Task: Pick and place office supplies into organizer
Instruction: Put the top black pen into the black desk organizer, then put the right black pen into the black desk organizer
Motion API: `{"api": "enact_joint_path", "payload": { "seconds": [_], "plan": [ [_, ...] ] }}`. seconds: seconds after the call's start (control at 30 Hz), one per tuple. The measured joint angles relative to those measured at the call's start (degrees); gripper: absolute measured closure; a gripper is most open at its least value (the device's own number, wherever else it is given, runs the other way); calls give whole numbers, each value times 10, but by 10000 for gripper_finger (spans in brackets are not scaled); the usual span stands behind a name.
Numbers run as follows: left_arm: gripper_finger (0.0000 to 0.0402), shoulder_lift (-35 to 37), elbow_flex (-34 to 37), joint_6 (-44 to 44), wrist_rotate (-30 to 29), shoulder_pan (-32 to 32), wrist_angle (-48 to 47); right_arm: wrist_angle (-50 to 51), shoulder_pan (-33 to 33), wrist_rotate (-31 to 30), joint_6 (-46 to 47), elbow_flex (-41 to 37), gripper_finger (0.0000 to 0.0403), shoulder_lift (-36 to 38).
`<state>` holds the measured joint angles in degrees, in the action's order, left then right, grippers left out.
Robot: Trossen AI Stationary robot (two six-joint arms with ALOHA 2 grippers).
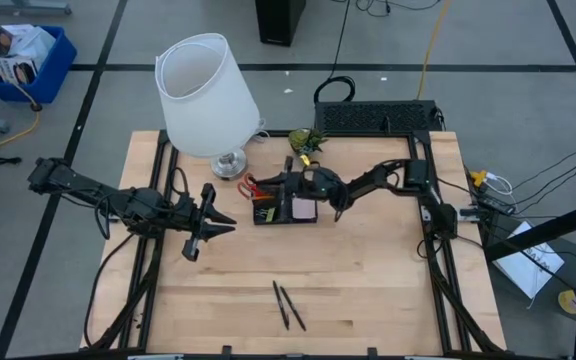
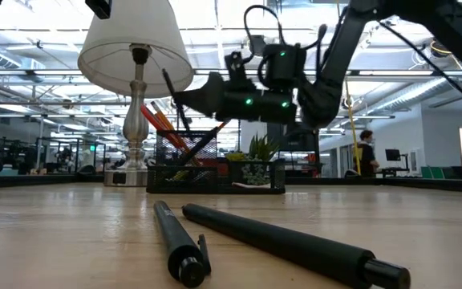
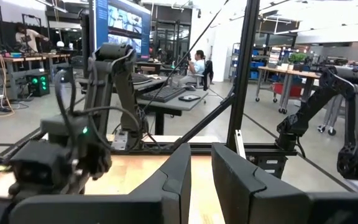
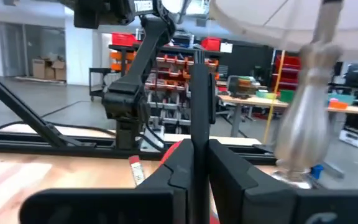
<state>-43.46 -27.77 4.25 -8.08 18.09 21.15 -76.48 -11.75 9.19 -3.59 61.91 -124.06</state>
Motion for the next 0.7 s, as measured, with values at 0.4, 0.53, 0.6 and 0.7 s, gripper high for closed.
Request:
{"api": "enact_joint_path", "payload": {
  "seconds": [0.4,0.53,0.6,0.7],
  "plan": [
    [334,0,0,6,5,4,-5,-6,10,-3,-36,23,318,-41],
    [334,0,0,10,5,4,-5,-36,15,-3,-63,7,304,-40],
    [334,0,0,11,5,4,-7,-66,23,-2,-61,1,300,-40],
    [334,0,0,12,5,4,-13,-76,50,0,-61,-14,299,-20]
  ]
}}
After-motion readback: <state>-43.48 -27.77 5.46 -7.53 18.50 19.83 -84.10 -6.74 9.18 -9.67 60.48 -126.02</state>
